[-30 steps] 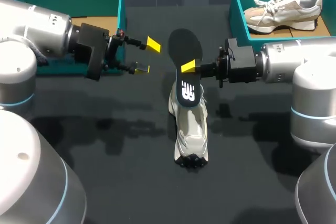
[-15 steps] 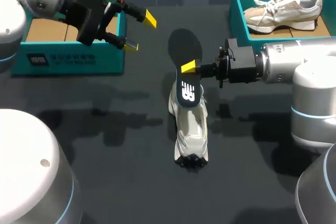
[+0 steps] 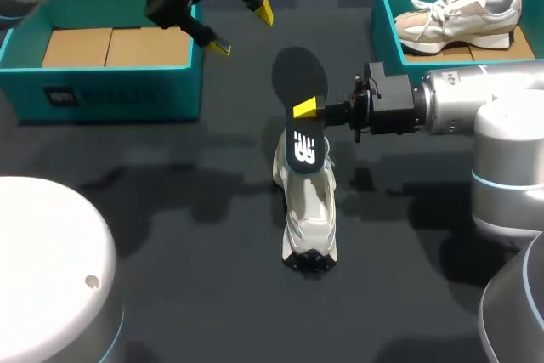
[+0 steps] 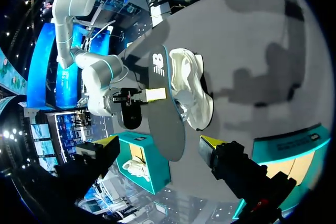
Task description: Take the shoe out of the shoebox, open the shoe tongue, remove and reinsert the insole, then place the shoe into the shoebox
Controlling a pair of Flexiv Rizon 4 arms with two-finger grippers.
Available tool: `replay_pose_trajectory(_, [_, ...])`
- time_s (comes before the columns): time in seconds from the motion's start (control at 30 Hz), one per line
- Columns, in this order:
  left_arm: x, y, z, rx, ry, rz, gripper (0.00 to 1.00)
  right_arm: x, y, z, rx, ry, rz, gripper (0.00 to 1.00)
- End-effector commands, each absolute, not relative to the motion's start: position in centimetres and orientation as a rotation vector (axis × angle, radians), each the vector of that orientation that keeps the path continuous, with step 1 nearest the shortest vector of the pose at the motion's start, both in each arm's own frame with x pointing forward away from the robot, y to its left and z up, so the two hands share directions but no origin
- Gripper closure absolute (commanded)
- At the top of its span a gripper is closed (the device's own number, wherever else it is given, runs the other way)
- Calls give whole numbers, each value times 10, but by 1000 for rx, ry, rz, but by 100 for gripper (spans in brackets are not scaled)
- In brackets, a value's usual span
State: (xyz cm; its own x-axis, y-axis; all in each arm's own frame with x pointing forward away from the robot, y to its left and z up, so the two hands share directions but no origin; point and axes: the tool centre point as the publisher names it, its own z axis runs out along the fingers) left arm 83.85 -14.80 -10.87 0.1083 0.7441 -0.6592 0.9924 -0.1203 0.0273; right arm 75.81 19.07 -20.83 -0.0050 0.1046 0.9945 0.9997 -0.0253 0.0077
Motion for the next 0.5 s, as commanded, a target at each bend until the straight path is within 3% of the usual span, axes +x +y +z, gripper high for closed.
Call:
replay_pose_trajectory(0.03, [850, -161, -104, 2105, 1816, -543, 0, 758, 192, -209, -1306, -1280, -1181, 100])
replay_pose_trajectory(0.5, [848, -196, -96, 2265, 1899, -307, 0, 758, 192, -209, -1306, -1280, -1181, 100])
